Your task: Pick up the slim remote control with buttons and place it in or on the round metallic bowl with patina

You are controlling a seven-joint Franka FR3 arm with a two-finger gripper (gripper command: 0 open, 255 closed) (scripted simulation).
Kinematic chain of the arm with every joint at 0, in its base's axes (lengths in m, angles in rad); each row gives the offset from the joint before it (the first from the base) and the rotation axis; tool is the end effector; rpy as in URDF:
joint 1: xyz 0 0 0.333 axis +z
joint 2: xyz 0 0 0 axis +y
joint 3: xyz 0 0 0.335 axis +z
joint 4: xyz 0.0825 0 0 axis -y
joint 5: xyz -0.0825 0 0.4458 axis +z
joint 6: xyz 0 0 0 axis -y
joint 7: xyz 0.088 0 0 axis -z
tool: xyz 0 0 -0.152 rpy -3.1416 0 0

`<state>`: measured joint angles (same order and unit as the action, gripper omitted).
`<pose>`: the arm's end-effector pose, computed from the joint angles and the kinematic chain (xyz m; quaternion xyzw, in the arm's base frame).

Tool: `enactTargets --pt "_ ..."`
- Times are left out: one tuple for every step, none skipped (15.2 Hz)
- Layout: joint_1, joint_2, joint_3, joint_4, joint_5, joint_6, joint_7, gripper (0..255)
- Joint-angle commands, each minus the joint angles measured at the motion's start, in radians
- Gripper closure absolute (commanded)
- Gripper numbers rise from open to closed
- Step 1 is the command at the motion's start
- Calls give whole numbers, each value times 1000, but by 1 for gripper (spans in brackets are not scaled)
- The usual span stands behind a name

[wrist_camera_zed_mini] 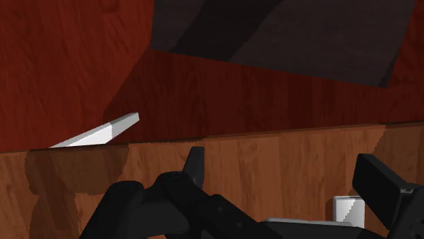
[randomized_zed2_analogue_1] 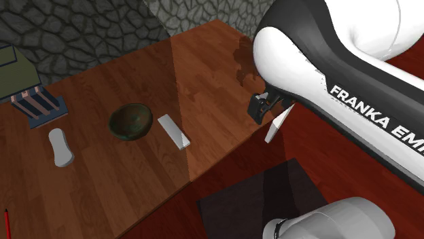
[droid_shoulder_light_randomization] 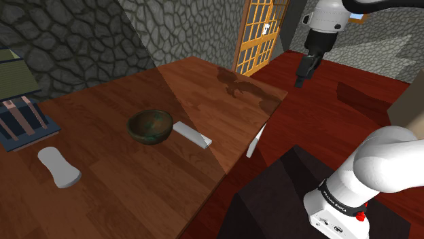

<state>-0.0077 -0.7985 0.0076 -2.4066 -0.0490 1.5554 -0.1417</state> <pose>0.3460 -0.0072 0.5355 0.9968 0.0697 -0.0282 0.0253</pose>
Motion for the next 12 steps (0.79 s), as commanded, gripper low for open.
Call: enactTargets --pt "0 0 0 0 0 0 0 0" --pt "5 18 11 -12 9 31 14 0" --pt "10 38 22 -22 18 61 27 0" --pt "15 59 33 -31 27 92 41 0" --pt "19 82 44 -38 35 123 54 0" --pt "24 106 55 -44 42 154 67 0" --pt "28 131 66 -49 50 185 80 0" --pt "33 157 77 -53 56 216 93 0" --pt "37 185 88 -55 62 247 106 0" --pt "41 213 99 -55 68 278 119 0" --pt "44 243 110 -54 73 308 131 0" --pt "48 274 121 -52 77 338 144 0"
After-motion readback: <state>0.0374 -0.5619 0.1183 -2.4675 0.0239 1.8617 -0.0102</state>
